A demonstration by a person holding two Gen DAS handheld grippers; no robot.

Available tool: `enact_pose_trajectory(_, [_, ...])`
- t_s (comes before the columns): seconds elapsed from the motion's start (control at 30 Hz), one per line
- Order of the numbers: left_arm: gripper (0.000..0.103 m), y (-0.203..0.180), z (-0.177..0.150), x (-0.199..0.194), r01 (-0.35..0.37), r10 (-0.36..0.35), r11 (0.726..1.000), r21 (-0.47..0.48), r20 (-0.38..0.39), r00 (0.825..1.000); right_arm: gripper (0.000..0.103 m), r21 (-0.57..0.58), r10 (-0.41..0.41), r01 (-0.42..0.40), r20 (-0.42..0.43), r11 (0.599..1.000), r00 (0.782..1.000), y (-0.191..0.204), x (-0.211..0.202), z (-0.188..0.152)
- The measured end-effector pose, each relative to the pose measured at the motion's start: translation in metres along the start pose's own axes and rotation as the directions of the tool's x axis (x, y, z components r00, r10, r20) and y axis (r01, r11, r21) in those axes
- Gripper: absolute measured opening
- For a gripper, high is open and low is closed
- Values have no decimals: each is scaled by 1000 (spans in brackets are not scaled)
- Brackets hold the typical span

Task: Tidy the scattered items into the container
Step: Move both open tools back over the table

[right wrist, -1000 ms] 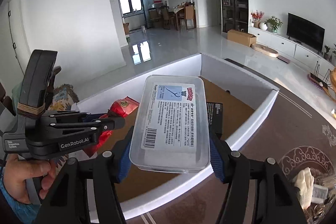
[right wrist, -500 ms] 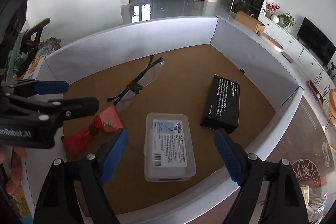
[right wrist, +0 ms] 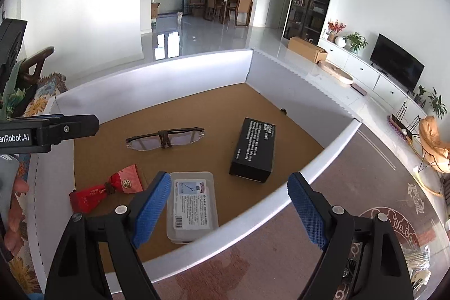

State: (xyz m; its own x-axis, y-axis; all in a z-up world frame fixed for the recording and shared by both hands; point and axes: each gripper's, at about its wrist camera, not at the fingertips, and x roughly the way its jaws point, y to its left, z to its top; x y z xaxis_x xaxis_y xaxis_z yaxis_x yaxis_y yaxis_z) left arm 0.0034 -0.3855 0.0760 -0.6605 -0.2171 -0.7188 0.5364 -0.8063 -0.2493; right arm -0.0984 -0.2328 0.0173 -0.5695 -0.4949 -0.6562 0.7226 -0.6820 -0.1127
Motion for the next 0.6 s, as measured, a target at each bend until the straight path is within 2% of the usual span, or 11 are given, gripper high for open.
enact_pose_trajectory(0.17, [103, -41, -8, -43, 55, -65, 995, 89, 110, 992, 85, 135, -56, 42, 105, 990, 993, -43, -58, -30])
enact_pose_trajectory(0.3, [103, -91, -19, -73, 126, -157, 972, 198, 149, 976, 85, 250, -166, 129, 132, 960, 977, -85, -97, -76])
enact_pose_trajectory(0.43, [103, -143, -41, -95, 221, -267, 928, 299, 123, 956, 85, 320, -295, 264, 51, 910, 954, -128, -127, -137])
enact_pose_trajectory(0.6, [103, -215, -91, -106, 333, -381, 838, 432, 26, 924, 85, 381, -389, 390, -85, 838, 918, -172, -168, -218])
